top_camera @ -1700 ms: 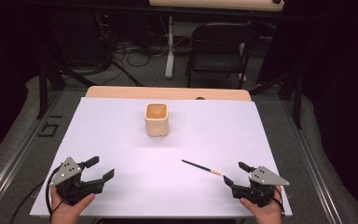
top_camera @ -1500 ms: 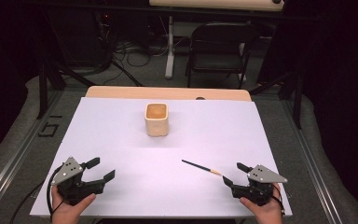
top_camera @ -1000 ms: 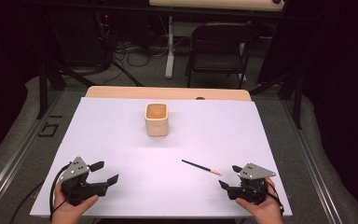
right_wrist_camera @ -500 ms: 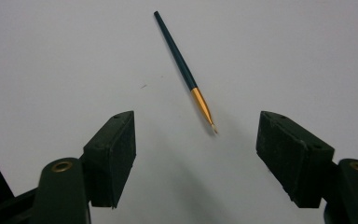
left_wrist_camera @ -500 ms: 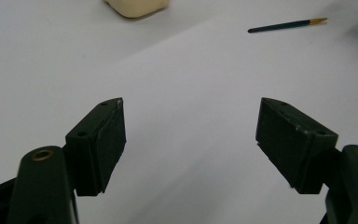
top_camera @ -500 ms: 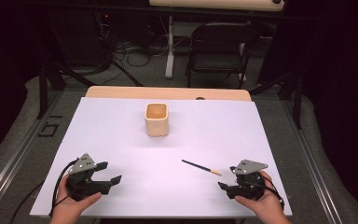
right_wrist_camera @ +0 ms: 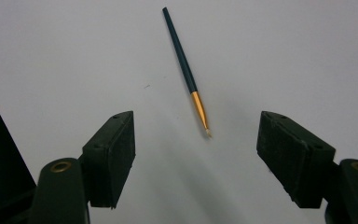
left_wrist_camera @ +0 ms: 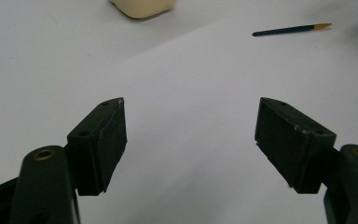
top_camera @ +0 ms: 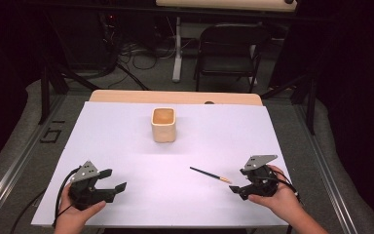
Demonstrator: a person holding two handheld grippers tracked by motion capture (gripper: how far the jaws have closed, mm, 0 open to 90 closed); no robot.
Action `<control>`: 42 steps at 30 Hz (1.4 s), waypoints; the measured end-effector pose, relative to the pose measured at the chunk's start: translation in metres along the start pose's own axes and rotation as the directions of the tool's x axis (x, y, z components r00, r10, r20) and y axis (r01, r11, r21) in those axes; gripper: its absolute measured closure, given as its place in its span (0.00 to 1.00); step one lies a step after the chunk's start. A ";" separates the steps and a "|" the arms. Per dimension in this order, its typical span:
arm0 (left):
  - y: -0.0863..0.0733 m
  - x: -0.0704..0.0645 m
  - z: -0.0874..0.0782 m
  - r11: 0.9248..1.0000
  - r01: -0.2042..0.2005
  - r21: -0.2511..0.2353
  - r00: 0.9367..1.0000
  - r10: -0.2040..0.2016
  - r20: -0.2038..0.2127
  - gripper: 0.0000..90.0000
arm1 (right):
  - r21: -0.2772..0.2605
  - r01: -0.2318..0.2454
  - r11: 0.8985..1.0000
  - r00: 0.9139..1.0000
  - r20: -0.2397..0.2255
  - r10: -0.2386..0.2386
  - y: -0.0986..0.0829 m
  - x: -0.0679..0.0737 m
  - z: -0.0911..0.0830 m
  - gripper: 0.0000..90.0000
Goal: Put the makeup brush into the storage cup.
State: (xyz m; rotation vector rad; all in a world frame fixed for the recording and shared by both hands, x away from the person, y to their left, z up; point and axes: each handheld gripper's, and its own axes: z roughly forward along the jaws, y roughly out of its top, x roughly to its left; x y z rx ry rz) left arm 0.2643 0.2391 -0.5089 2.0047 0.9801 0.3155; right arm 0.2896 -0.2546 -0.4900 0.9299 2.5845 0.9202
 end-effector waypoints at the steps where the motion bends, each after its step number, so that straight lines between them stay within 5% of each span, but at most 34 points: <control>1: 0.000 0.000 -0.001 1.000 0.002 -0.001 1.000 -0.002 -0.003 0.28 | 0.000 0.000 1.000 1.000 0.000 0.000 0.000 0.000 0.000 0.31; 7: -0.003 0.000 -0.001 1.000 0.003 -0.001 1.000 -0.003 -0.003 0.29 | 0.075 0.035 0.997 0.999 0.001 -0.036 0.008 -0.005 -0.003 0.31; 14: -0.005 -0.001 0.001 1.000 0.020 -0.001 1.000 -0.020 0.005 0.29 | 0.092 0.059 0.994 0.998 0.010 -0.060 0.014 -0.009 -0.003 0.31; 21: -0.006 -0.001 0.001 1.000 0.016 0.000 1.000 -0.016 0.002 0.29 | 0.183 0.095 0.979 0.995 -0.005 -0.096 0.025 -0.013 -0.005 0.31; 28: -0.006 0.000 0.001 1.000 0.013 0.002 1.000 -0.013 0.001 0.29 | 0.208 0.113 0.971 0.994 -0.016 -0.113 0.039 -0.019 -0.004 0.31; 36: -0.007 0.000 0.002 1.000 0.008 0.009 1.000 -0.008 0.000 0.29 | 0.266 0.161 0.950 0.987 -0.038 -0.157 0.061 -0.028 0.002 0.31; 37: -0.007 0.000 0.002 1.000 0.008 0.009 1.000 -0.008 -0.001 0.30 | 0.228 0.165 0.959 0.986 -0.035 -0.161 0.061 -0.029 0.006 0.31; 38: -0.007 0.000 0.002 1.000 0.009 0.010 1.000 -0.009 -0.001 0.30 | 0.334 0.186 0.924 0.983 -0.060 -0.176 0.068 -0.031 0.001 0.31; 41: -0.007 0.000 0.002 1.000 0.011 0.011 1.000 -0.011 -0.002 0.30 | 0.311 0.184 0.932 0.983 -0.059 -0.174 0.070 -0.031 0.006 0.31; 42: -0.007 0.000 0.001 1.000 0.015 0.011 1.000 -0.015 -0.001 0.30 | 0.321 0.195 0.927 0.981 -0.061 -0.186 0.072 -0.032 0.008 0.31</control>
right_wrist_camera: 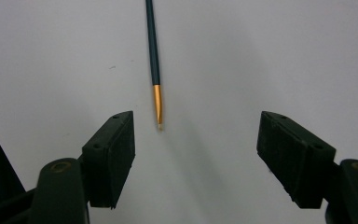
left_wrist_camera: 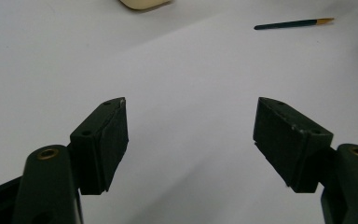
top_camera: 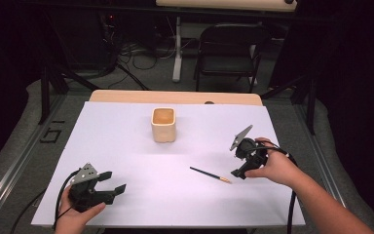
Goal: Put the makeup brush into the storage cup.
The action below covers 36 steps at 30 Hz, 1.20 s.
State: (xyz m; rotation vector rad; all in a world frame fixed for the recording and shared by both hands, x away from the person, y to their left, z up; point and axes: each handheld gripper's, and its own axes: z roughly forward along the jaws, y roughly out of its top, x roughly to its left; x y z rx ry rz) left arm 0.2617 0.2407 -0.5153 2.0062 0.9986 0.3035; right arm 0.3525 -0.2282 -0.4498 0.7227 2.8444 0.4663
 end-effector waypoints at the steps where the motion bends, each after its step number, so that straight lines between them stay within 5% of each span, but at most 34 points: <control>1: 0.000 0.000 0.000 1.000 0.000 0.000 1.000 0.000 0.000 0.30 | 0.000 0.000 1.000 1.000 0.000 0.000 0.000 0.000 0.000 0.31; 4: 0.000 0.000 0.000 1.000 0.000 0.001 1.000 0.000 0.000 0.30 | -0.011 0.007 1.000 1.000 -0.002 -0.007 0.004 -0.002 0.004 0.31; 5: 0.000 0.000 0.000 1.000 -0.001 0.002 1.000 0.001 0.000 0.30 | 0.050 0.012 0.999 1.000 -0.011 -0.012 0.006 -0.003 0.001 0.31; 6: 0.000 0.000 0.000 1.000 -0.004 0.002 1.000 0.004 0.000 0.30 | 0.006 0.015 1.000 1.000 -0.006 -0.015 0.006 -0.003 0.005 0.31; 16: 0.000 0.000 0.000 1.000 0.001 0.001 1.000 -0.001 0.003 0.30 | 0.055 0.052 0.997 0.999 -0.007 -0.052 0.020 -0.007 0.014 0.33; 34: -0.001 0.001 0.002 1.000 0.008 0.011 1.000 -0.008 0.008 0.30 | 0.076 0.110 0.991 0.994 -0.009 -0.110 0.054 0.006 0.026 0.35; 36: -0.001 0.001 0.002 1.000 0.008 0.012 1.000 -0.008 0.005 0.31 | 0.109 0.113 0.988 0.994 -0.013 -0.112 0.056 0.007 0.027 0.35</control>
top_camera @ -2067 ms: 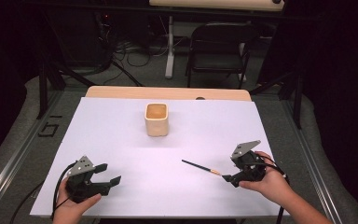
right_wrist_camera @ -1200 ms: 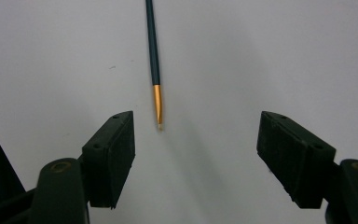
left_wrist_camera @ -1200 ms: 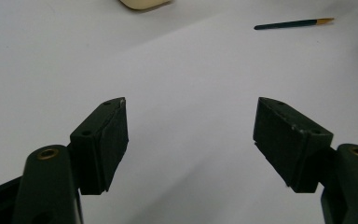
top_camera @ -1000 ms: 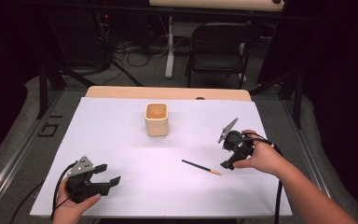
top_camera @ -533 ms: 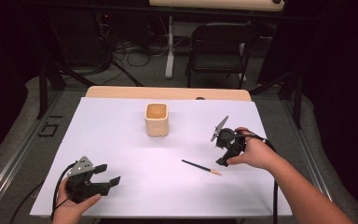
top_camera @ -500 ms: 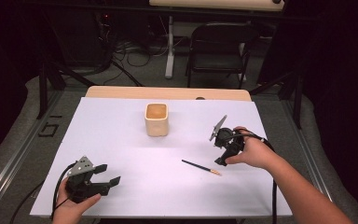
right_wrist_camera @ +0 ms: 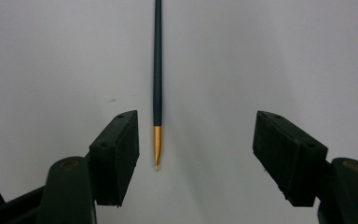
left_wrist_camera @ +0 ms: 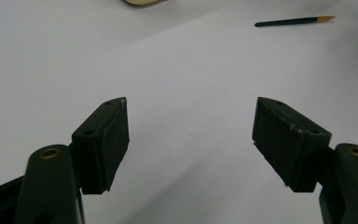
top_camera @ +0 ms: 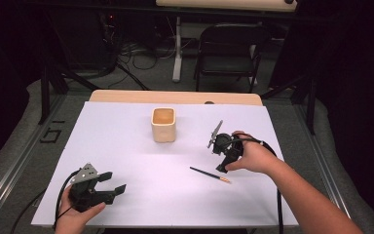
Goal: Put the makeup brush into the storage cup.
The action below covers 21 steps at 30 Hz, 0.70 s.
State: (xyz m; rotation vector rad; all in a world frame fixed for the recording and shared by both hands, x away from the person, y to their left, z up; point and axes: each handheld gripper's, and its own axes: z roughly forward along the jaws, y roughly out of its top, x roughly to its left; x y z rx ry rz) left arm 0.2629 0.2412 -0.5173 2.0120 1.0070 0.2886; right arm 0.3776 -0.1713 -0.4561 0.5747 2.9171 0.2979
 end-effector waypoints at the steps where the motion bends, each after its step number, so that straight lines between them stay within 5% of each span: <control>1: 0.000 0.000 0.000 1.000 0.000 0.000 1.000 0.000 0.000 0.31 | 0.010 -0.009 1.000 1.000 -0.005 0.009 0.001 0.000 0.001 0.35; 21: 0.000 0.000 0.001 1.000 -0.001 0.003 1.000 0.001 0.000 0.31 | 0.128 -0.009 0.992 0.999 -0.033 0.014 0.000 0.004 0.009 0.59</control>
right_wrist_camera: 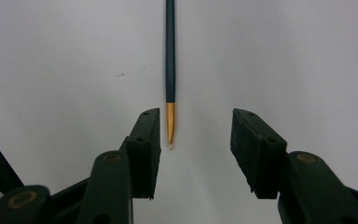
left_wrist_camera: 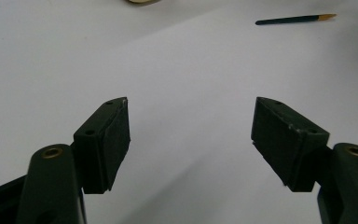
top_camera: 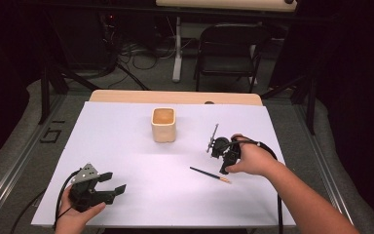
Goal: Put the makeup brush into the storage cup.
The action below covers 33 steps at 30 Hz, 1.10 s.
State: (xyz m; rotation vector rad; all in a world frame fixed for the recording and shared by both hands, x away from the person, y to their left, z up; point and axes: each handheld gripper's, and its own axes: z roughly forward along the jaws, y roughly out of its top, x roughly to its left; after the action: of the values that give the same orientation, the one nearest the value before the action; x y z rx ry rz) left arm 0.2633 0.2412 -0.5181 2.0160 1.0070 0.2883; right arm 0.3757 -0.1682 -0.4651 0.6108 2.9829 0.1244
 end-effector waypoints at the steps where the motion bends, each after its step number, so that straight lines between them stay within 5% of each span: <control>1: 0.000 0.000 0.000 1.000 0.000 0.000 1.000 0.000 0.000 0.31 | 0.000 0.000 1.000 1.000 0.000 0.000 0.000 0.000 0.000 0.59; 19: 0.000 0.000 0.000 1.000 0.002 0.001 1.000 -0.002 -0.001 0.32 | 0.067 0.038 0.997 0.999 -0.032 -0.036 0.001 0.009 0.031 0.78; 33: 0.000 0.000 0.001 1.000 0.004 0.005 1.000 -0.004 0.004 0.32 | 0.098 0.072 0.993 0.996 -0.049 -0.068 0.005 0.011 0.044 0.82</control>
State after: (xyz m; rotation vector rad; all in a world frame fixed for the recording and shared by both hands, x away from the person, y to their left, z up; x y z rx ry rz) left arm 0.2634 0.2411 -0.5188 2.0182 1.0103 0.2803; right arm 0.3725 -0.1567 -0.5095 0.5191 3.0659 -0.0154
